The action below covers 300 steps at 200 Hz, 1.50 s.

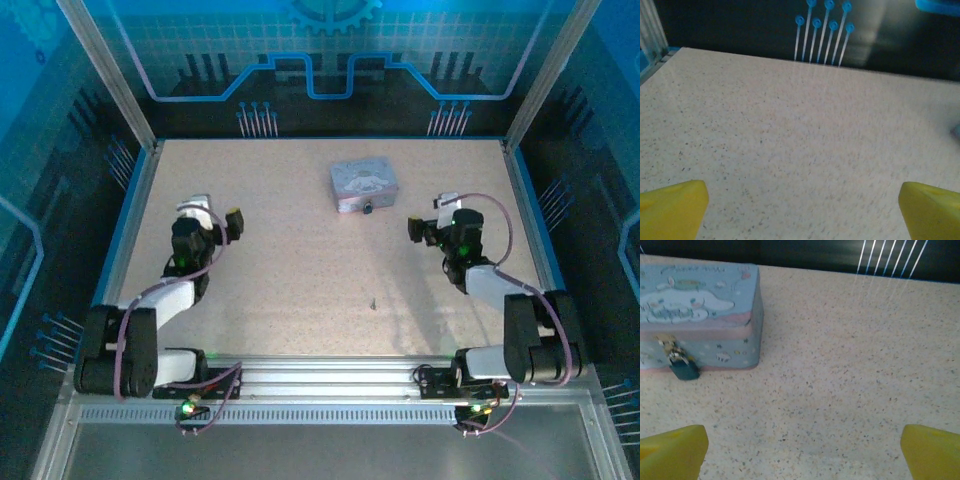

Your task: Unlock the padlock with the key

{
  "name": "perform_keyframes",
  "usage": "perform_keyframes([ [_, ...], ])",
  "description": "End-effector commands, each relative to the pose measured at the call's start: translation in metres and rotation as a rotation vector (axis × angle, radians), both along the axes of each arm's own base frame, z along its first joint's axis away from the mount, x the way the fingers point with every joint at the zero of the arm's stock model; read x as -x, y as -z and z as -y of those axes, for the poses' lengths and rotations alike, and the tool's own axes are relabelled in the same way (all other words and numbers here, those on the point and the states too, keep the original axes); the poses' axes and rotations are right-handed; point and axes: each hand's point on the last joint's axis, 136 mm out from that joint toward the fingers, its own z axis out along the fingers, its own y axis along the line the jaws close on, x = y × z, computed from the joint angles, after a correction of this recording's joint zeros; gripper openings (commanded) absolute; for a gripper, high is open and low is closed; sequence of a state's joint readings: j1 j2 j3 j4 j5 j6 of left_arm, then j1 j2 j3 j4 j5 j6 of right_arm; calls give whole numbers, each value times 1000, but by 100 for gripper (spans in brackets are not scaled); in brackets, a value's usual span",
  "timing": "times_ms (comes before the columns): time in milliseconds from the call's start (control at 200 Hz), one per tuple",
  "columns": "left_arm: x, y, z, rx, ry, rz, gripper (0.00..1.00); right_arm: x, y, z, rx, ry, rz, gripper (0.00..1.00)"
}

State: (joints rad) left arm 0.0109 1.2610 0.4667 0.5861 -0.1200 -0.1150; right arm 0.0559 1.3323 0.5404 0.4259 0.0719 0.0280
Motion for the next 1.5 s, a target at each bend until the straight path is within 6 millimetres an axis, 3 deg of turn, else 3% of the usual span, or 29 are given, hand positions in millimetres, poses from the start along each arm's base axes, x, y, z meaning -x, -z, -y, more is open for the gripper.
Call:
perform_keyframes([
  [0,1,-15,-9,185,-94,-80,99,17,-1,-5,-44,37,-137,100],
  [185,6,-23,25,403,6,-110,99,43,-19,-22,-111,53,-210,100],
  [295,14,-21,55,423,83,-154,99,65,-20,-36,-150,63,-306,100],
  [495,30,-11,110,453,191,-211,99,113,-6,-73,-150,-4,-504,97],
  [755,37,-5,156,454,280,-240,99,166,23,-111,-125,-64,-732,90],
  [975,35,-5,170,476,306,-231,99,190,49,-146,-75,-153,-885,83],
  [1136,36,-4,173,453,319,-238,99,191,64,-158,-47,-173,-943,81],
  [1496,37,-6,170,423,316,-236,99,198,94,-172,-16,-193,-1050,60],
])
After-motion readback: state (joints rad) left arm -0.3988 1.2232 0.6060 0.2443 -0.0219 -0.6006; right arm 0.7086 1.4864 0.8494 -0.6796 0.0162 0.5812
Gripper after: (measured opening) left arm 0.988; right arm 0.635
